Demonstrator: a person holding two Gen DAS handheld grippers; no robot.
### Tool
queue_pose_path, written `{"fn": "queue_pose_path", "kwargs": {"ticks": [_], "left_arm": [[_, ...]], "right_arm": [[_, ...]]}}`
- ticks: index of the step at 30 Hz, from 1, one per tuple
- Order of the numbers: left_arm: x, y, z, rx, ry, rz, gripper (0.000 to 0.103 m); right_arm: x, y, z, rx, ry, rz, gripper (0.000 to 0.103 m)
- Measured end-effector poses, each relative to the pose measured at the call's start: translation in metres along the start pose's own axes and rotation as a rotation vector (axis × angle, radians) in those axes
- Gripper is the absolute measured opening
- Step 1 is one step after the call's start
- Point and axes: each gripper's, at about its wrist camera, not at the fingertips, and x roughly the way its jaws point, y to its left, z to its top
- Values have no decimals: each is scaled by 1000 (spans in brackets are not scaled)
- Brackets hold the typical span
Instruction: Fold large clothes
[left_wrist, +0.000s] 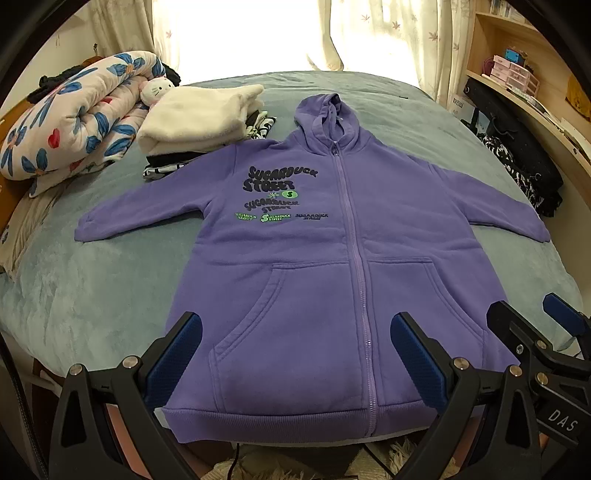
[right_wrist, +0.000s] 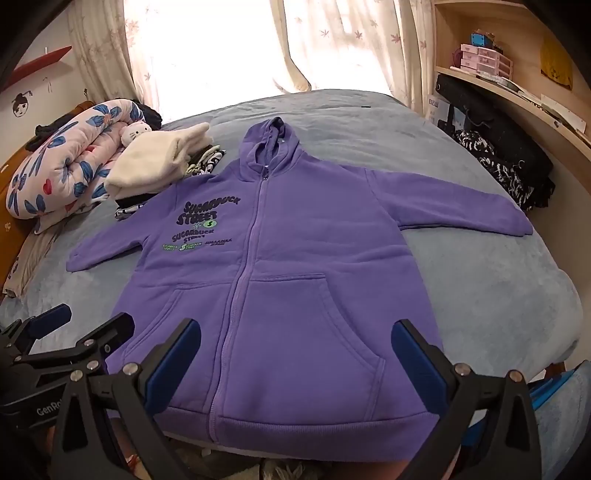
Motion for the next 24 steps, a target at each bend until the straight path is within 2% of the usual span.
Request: {"fn": "queue_pose_path", "kwargs": {"ticks": [24], "left_arm": [[-2,2,-2,-4,5,-5,101]], "right_arm": [[0,0,0,1,1,2,103]]}}
